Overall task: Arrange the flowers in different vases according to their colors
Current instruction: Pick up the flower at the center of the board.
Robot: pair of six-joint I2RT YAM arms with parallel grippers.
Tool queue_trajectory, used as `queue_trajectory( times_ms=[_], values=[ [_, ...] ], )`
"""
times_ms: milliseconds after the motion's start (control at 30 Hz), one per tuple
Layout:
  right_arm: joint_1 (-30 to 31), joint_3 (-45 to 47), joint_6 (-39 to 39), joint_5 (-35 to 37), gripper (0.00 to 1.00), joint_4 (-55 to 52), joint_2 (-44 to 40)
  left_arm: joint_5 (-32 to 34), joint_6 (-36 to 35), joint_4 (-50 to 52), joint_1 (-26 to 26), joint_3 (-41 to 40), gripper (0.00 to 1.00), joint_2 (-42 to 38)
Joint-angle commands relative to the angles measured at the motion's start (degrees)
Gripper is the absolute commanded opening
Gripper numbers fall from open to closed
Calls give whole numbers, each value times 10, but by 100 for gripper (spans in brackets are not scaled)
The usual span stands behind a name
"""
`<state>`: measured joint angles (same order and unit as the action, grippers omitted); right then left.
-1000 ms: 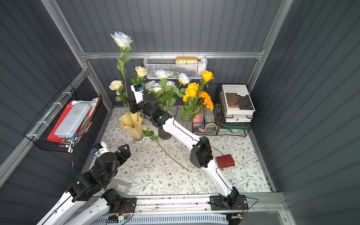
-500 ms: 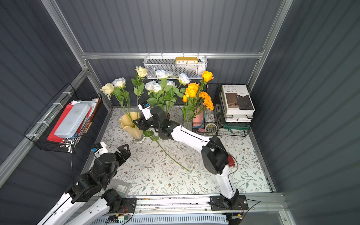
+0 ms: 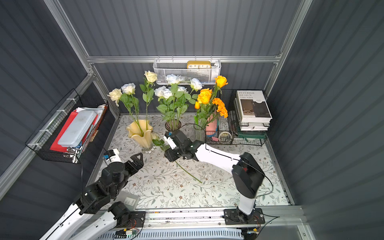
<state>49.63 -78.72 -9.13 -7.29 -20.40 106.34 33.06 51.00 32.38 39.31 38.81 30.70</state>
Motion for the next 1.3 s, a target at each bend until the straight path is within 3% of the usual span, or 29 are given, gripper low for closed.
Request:
queue_trajectory(
  times_ms=[0,467,667,767,1033,1267],
  values=[
    [7,-55,26,66,59,-119,47,-23,-26,-20,-3,-6,96,16],
    [5,-186,46,105,58,-126,193,-21,-27,-21,-3,-20,96,-1],
    [-1,-232,43,115,53,-121,249,-17,-24,-19,-3,-22,96,-5],
    [-5,-250,42,123,44,-127,268,-16,-24,-19,-3,-21,96,-2],
    [-4,-224,50,117,0,-147,241,-11,-20,-15,-3,-21,96,-6],
    [26,-125,71,150,0,-159,113,-9,-15,-13,-3,-24,96,-16]
  ],
)
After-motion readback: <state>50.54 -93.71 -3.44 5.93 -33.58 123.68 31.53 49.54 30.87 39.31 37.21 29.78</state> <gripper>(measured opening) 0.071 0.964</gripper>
